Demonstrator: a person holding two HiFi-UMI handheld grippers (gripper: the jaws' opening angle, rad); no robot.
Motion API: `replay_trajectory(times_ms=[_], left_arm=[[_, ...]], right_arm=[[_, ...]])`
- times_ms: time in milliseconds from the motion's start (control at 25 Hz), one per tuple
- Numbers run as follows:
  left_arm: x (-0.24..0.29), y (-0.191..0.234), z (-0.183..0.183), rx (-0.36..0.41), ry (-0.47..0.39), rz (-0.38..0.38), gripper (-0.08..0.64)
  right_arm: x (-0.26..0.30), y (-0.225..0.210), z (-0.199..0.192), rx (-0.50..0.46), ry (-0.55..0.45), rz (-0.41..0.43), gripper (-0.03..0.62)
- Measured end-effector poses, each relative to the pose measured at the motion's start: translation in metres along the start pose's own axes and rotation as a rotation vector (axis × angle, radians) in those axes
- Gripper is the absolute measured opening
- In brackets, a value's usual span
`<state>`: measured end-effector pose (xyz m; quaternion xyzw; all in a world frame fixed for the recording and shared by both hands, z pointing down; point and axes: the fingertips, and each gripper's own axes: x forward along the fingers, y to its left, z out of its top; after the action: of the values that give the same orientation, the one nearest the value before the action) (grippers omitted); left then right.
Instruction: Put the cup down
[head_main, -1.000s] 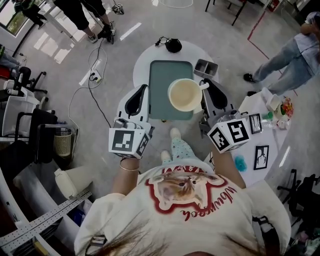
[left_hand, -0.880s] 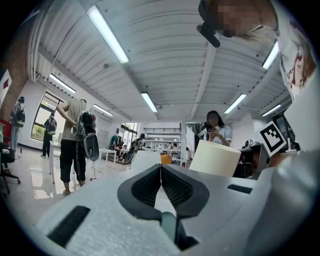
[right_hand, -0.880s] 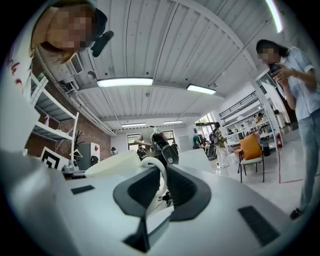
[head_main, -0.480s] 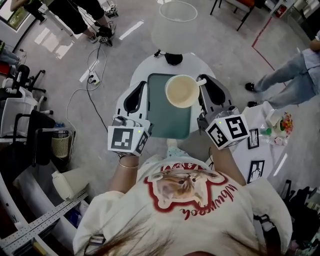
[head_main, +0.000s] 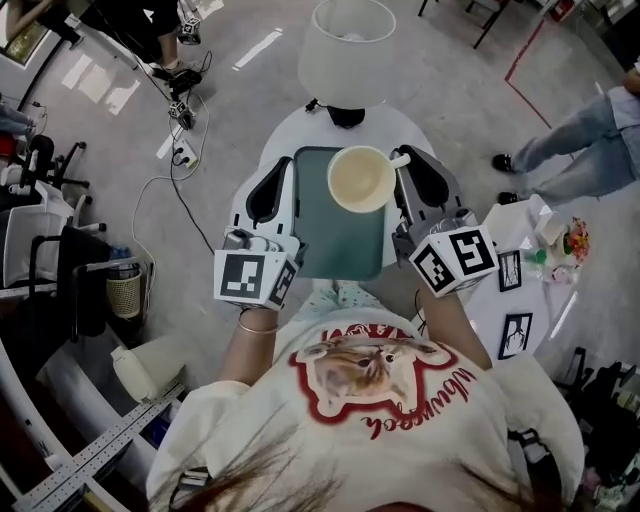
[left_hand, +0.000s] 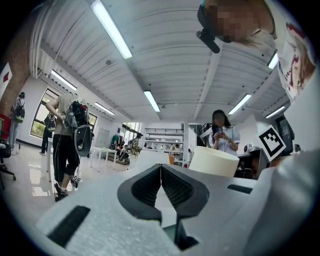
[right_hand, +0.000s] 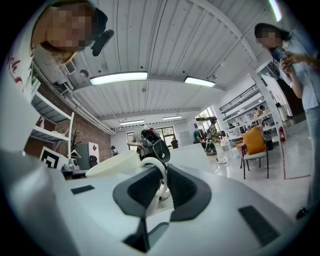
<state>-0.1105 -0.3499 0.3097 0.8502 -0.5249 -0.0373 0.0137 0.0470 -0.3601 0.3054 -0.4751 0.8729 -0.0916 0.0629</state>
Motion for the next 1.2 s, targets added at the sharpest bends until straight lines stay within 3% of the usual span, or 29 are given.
replay_trajectory(times_ms=[800,1200], left_arm=[[-0.018,0.039,-0.035,-0.029,0.028,0.050,0.014],[-0.029,0.037,-0.066,-0.050,0.076,0.044,0.014]], right_arm=[[0.032,-0.011,-0.074,0.054,0.064,-0.057,0.049],[0.048,-0.026,-0.144,0.019,0.126,-0.084,0.049]])
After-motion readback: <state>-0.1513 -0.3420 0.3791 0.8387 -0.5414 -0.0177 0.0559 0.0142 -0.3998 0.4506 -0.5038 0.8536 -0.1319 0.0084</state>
